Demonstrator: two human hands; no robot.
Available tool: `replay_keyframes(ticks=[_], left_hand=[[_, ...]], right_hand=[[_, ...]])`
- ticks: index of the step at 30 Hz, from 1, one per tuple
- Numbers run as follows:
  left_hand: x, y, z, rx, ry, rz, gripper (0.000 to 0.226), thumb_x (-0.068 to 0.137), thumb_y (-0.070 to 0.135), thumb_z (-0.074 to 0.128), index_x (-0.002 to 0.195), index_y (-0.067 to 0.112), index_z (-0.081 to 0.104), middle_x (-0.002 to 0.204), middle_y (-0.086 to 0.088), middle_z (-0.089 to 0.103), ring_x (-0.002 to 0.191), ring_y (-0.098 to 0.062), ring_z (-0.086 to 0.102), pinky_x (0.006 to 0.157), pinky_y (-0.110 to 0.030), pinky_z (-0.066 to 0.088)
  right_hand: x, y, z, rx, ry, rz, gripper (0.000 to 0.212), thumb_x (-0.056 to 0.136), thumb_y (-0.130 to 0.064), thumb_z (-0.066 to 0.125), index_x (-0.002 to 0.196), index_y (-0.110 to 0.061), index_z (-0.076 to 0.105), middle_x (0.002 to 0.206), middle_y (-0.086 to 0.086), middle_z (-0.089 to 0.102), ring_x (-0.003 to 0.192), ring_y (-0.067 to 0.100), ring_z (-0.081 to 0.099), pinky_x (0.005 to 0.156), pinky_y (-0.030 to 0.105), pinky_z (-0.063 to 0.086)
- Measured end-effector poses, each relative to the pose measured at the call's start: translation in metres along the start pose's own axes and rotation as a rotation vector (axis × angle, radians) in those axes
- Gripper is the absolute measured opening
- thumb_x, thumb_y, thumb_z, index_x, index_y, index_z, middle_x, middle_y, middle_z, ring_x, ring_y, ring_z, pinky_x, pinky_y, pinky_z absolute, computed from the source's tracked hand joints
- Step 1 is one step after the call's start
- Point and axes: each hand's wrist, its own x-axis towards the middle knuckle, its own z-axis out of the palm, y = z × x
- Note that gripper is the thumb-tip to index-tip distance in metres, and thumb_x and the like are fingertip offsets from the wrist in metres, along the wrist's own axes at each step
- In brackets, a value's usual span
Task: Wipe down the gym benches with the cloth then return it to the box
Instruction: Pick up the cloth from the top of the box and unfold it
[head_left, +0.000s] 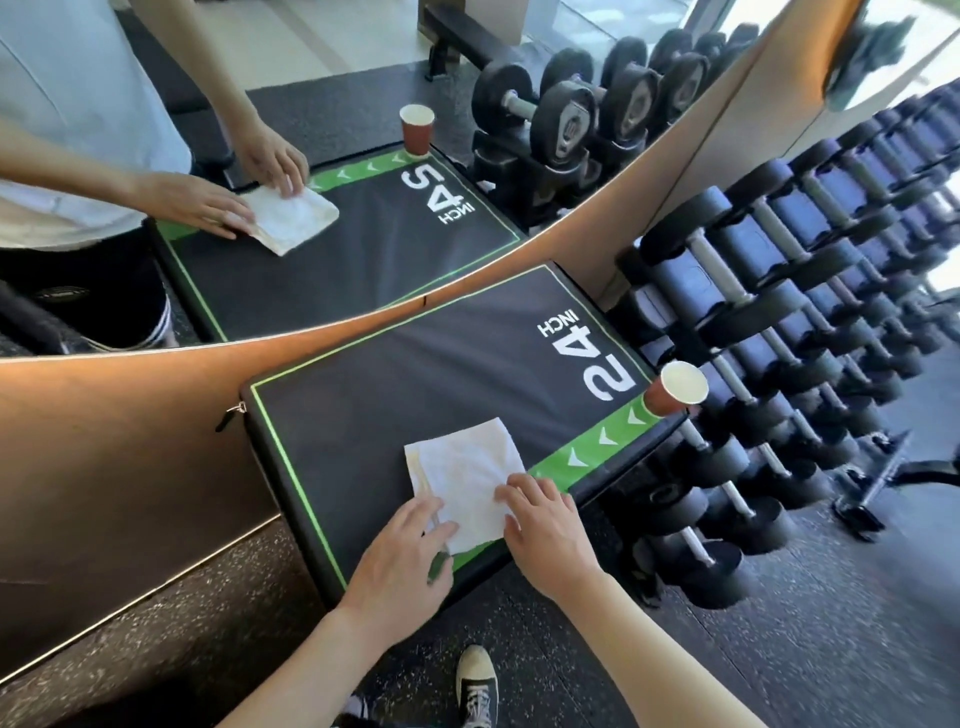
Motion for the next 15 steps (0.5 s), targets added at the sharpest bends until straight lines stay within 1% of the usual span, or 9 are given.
replay_keyframes(ticks=[4,6,7,9,10,11,13,15], left_hand=[[0.002,0.009,0.004,0.007,-0.009,0.016,0.037,0.093,0.03,0.062,0.128,0.022,0.07,0.147,-0.001,0.055,0.143,-0.021,0.045,0.118,-0.034,0.042],[0.002,0.008,0.0,0.029,0.008,0.018,0.038,0.094,0.028,0.062,0.131,0.023,0.069,0.147,0.0,0.055,0.142,-0.021,0.046,0.119,-0.035,0.041],[0.001,0.006,-0.003,0.041,0.024,0.015,0.04,0.094,0.026,0.063,0.133,0.023,0.068,0.147,0.001,0.054,0.141,-0.02,0.046,0.119,-0.036,0.041],[-0.003,0.001,-0.008,0.052,0.058,-0.029,0.047,0.092,0.024,0.066,0.14,0.022,0.063,0.147,0.003,0.053,0.142,-0.02,0.045,0.121,-0.038,0.039],[-0.005,-0.003,-0.012,0.057,0.062,-0.074,0.051,0.093,0.025,0.067,0.143,0.021,0.06,0.149,0.003,0.051,0.144,-0.019,0.043,0.123,-0.038,0.038],[-0.008,-0.006,-0.014,0.067,0.055,-0.123,0.054,0.094,0.027,0.066,0.147,0.021,0.057,0.152,0.003,0.049,0.147,-0.019,0.04,0.124,-0.039,0.035],[-0.011,-0.011,-0.017,0.094,0.019,-0.188,0.056,0.098,0.033,0.061,0.152,0.022,0.052,0.158,0.003,0.044,0.152,-0.02,0.034,0.127,-0.038,0.029],[-0.013,-0.012,-0.018,0.123,-0.018,-0.204,0.056,0.1,0.038,0.057,0.153,0.024,0.05,0.162,0.003,0.039,0.154,-0.02,0.03,0.129,-0.038,0.025]], right_hand=[[-0.012,0.008,-0.001,-0.004,0.011,0.004,0.031,0.098,-0.025,0.053,0.128,-0.029,0.057,0.135,-0.01,0.049,0.115,0.024,0.051,0.091,0.041,0.045],[-0.009,0.007,0.0,0.02,0.017,0.007,0.034,0.098,-0.031,0.053,0.132,-0.028,0.055,0.14,-0.008,0.046,0.122,0.027,0.05,0.097,0.043,0.044],[-0.005,0.004,0.001,0.039,0.014,0.018,0.039,0.099,-0.036,0.052,0.138,-0.029,0.051,0.148,-0.006,0.042,0.132,0.028,0.046,0.103,0.045,0.042],[0.003,-0.001,0.003,0.079,-0.013,0.053,0.058,0.1,-0.05,0.047,0.154,-0.031,0.035,0.166,-0.004,0.024,0.152,0.029,0.024,0.119,0.048,0.031],[0.009,-0.004,0.005,0.098,-0.026,0.066,0.067,0.1,-0.056,0.045,0.159,-0.032,0.026,0.171,-0.004,0.014,0.157,0.028,0.012,0.123,0.048,0.025],[0.016,-0.008,0.007,0.111,-0.036,0.072,0.075,0.098,-0.062,0.044,0.162,-0.033,0.018,0.173,-0.004,0.006,0.159,0.027,0.005,0.124,0.048,0.021],[0.028,-0.015,0.01,0.112,-0.054,0.077,0.087,0.095,-0.07,0.044,0.164,-0.032,0.007,0.174,-0.004,-0.002,0.16,0.027,0.0,0.125,0.049,0.021],[0.038,-0.023,0.015,0.087,-0.072,0.074,0.095,0.092,-0.076,0.044,0.164,-0.03,0.002,0.173,-0.001,-0.003,0.159,0.031,0.0,0.126,0.053,0.022]])
